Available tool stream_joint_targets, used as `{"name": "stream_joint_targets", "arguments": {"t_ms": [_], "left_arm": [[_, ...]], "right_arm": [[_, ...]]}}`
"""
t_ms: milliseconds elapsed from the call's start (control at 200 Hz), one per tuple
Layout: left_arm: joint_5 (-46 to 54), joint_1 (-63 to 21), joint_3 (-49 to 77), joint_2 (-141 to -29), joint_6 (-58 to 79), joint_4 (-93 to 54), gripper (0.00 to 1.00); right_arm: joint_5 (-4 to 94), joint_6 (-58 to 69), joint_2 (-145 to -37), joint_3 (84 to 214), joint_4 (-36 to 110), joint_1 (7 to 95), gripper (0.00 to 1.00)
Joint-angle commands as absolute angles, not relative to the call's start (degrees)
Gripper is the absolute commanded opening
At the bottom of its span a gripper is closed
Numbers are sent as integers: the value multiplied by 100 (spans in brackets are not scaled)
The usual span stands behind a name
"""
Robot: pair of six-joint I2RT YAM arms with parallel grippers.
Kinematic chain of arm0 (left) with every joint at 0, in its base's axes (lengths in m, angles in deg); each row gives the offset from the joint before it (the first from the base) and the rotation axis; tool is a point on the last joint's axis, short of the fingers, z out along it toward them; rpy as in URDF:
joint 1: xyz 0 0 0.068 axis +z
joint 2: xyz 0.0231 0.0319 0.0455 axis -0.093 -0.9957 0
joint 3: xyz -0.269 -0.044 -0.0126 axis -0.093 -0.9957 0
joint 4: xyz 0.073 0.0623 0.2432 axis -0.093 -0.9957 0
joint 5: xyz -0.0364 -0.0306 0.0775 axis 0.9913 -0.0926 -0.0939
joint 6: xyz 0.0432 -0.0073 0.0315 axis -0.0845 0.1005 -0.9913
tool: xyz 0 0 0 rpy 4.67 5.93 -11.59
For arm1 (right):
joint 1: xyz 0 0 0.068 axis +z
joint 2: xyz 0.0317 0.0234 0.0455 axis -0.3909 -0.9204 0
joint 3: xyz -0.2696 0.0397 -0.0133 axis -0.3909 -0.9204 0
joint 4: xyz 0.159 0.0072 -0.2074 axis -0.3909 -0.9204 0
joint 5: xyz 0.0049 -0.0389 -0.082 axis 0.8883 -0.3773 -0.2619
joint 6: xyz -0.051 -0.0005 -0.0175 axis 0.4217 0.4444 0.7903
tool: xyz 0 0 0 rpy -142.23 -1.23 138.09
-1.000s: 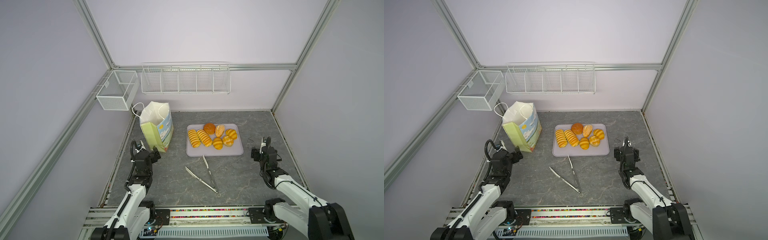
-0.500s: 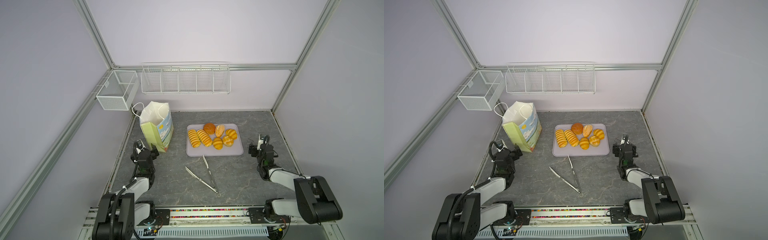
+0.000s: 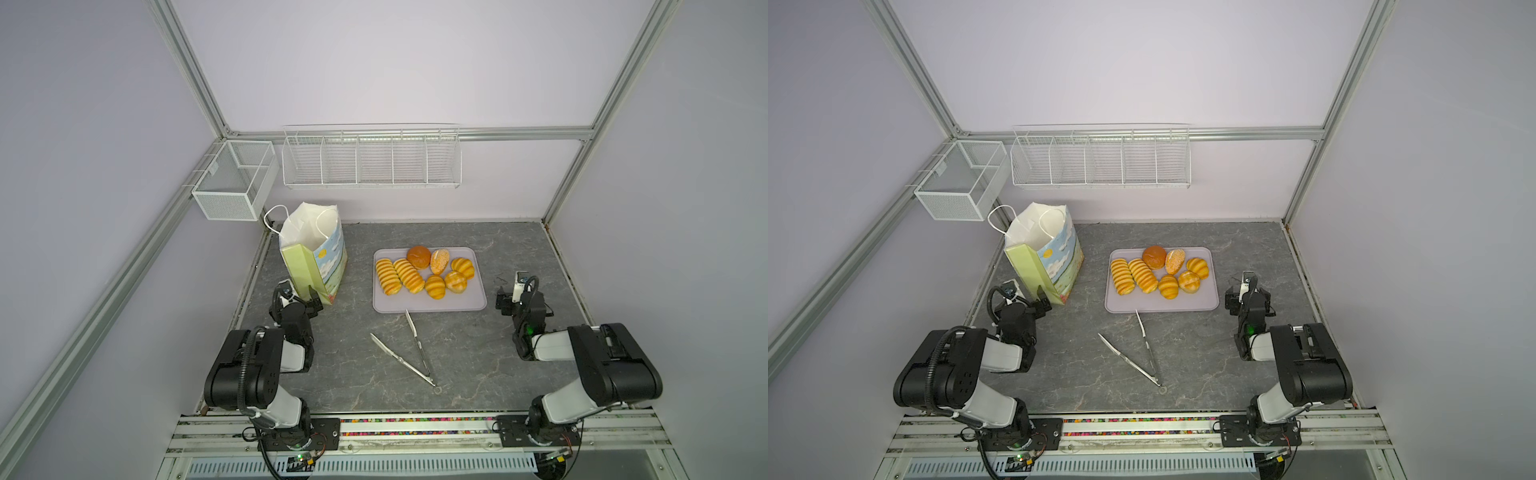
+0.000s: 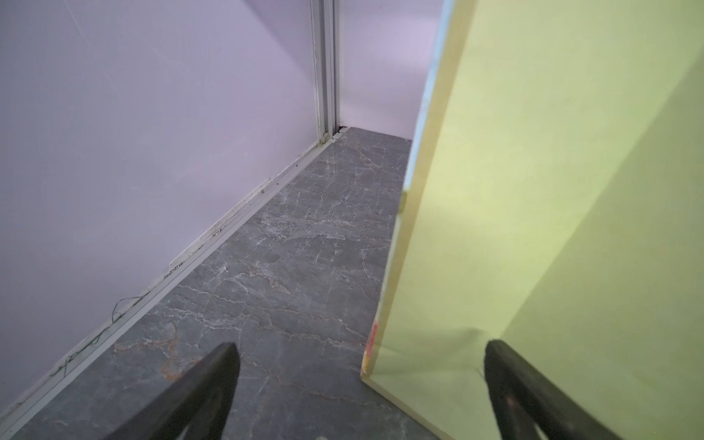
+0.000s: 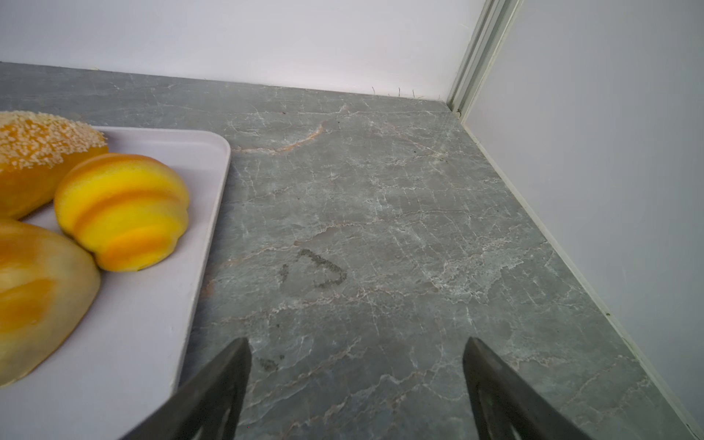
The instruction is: Take the fake bread out of the paper bag
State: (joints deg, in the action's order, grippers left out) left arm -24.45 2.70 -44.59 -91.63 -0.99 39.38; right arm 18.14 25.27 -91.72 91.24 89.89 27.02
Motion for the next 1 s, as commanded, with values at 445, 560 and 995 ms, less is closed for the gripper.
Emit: {"name": "stream_joint_targets", "arguments": {"t_ms": [445, 560, 995], "left_arm": [[-1999, 288, -3632, -9142, -396, 2897, 99], [-1839, 274, -3580, -9151, -485, 2808, 99], [-1844, 275, -3574, -9150, -484, 2817, 99]], "right_arm": [[2343, 2455, -9087, 9342, 8751, 2442, 89], [2342, 2455, -9088, 9342, 8751, 2446, 89], [2347, 2462, -9101, 9355, 8748, 2450, 89]]}}
